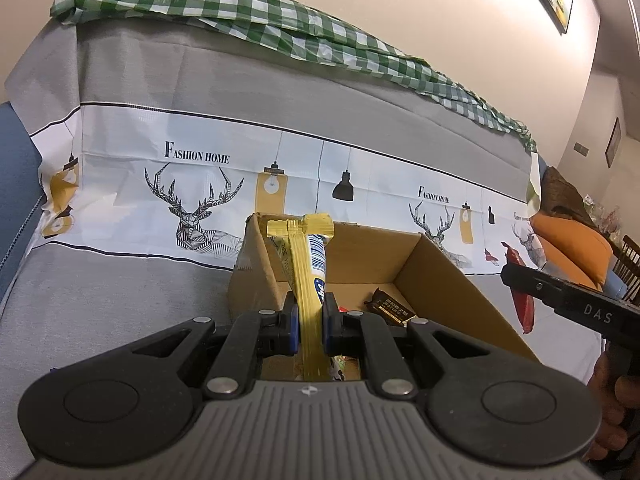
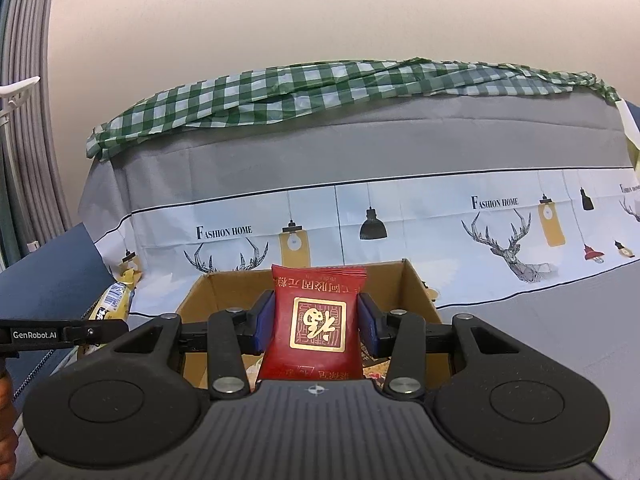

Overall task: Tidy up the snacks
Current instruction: 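Hold the red packet and yellow bar above the open box with both tools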

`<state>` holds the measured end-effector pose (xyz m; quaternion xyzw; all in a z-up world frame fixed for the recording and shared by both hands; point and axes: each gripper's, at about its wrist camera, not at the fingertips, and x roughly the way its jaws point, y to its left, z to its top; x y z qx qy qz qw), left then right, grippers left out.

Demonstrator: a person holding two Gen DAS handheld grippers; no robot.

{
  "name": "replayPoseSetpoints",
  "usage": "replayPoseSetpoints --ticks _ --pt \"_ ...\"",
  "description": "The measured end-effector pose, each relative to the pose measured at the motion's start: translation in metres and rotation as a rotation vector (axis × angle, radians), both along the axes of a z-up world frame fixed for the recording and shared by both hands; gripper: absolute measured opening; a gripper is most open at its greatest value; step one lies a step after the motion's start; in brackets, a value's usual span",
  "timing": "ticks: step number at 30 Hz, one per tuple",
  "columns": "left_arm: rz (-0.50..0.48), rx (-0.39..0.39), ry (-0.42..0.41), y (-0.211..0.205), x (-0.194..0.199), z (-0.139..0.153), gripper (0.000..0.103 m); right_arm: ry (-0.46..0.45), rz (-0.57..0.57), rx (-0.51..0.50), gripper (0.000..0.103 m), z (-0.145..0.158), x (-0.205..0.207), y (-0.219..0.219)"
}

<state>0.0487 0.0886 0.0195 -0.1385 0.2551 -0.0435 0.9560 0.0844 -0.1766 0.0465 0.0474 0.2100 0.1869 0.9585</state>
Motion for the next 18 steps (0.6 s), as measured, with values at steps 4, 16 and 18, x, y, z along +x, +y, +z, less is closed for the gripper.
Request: replayPoseSetpoints --ticks 4,16,18 --pt "-0.001 -0.002 0.002 0.0003 -0.0007 0.0006 0.012 -0.003 0.005 -0.003 0.045 0.0009 0.0008 0.0015" --pt "0.002 -0.024 -0.015 -0.0035 -0.0025 0.0030 0.012 -0.003 -0.008 -0.012 0.045 -0.0003 0.0026 0.0015" --pt "-0.006 -0.028 -0.018 -0.0079 -0.0023 0.0031 0.012 -0.002 -0.014 -0.013 0.045 -0.0006 0.0032 0.0014"
